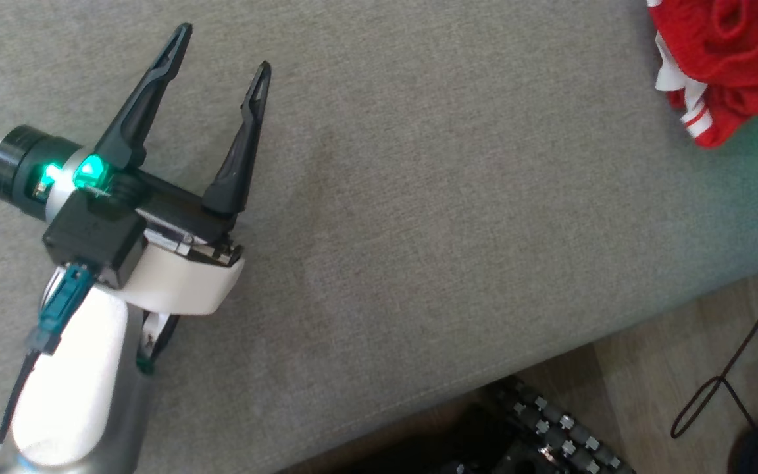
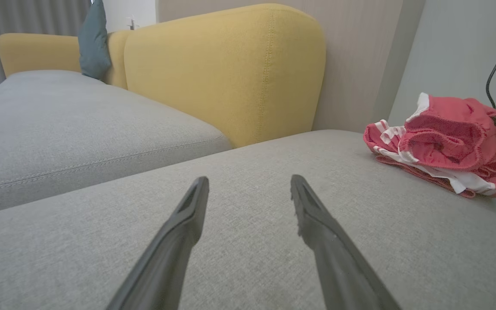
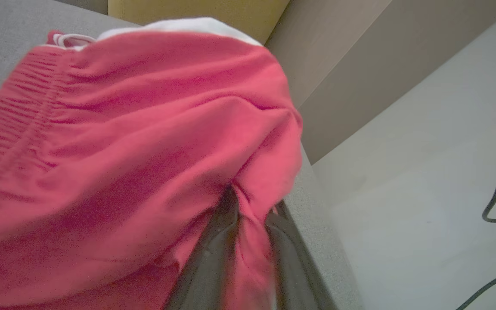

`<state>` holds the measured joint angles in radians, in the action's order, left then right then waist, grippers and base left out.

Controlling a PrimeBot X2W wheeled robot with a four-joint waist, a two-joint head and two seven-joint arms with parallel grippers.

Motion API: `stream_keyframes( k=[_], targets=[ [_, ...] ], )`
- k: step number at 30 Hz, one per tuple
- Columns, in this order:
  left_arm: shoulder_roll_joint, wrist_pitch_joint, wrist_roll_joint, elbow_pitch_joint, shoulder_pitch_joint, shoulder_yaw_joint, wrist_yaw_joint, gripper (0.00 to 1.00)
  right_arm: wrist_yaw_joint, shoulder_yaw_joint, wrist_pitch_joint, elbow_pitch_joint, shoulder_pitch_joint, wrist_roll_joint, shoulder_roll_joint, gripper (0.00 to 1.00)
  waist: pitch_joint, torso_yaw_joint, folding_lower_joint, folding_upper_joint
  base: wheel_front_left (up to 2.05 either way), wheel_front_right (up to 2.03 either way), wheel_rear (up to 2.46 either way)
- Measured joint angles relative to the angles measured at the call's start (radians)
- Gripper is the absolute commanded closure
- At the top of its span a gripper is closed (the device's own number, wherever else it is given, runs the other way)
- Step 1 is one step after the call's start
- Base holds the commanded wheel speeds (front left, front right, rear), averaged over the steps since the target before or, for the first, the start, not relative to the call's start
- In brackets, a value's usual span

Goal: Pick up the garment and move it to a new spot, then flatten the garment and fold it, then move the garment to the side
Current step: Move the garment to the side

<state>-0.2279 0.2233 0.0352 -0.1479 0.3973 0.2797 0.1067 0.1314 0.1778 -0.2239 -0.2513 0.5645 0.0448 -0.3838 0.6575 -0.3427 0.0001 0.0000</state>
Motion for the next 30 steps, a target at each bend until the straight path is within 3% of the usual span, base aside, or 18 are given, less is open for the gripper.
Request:
stream_keyframes(
  k=[7, 11, 21, 30],
  targets=[
    [0.002, 0.016, 0.011, 0.031, 0.0, 0.0, -0.001, 0.0, 0.0, 0.093, 0.047, 0.061, -0.014, -0.066, 0.052, 0.0, -0.025, 0.014, 0.0, 0.0, 0.0, 0.0, 0.0],
    [0.012, 0.025, 0.024, 0.067, -0.005, 0.002, -0.011, 0.0, 0.0, 0.123, 0.135, 0.141, -0.101, -0.072, 0.111, 0.0, -0.067, 0.031, 0.0, 0.0, 0.0, 0.0, 0.0],
    [0.052, 0.033, 0.075, 0.14, -0.119, -0.019, -0.073, 0.0, 0.0, -0.056, 0.273, 0.259, -0.303, -0.07, 0.302, 0.0, -0.206, 0.089, -0.0001, 0.0, 0.0, 0.0, 0.0],
    [0.078, 0.033, 0.11, 0.174, -0.206, -0.078, -0.125, 0.0, 0.0, -0.172, 0.304, 0.242, -0.36, -0.029, 0.33, 0.0, -0.314, 0.206, -0.0001, 0.0, 0.0, 0.0, 0.0]
  ],
)
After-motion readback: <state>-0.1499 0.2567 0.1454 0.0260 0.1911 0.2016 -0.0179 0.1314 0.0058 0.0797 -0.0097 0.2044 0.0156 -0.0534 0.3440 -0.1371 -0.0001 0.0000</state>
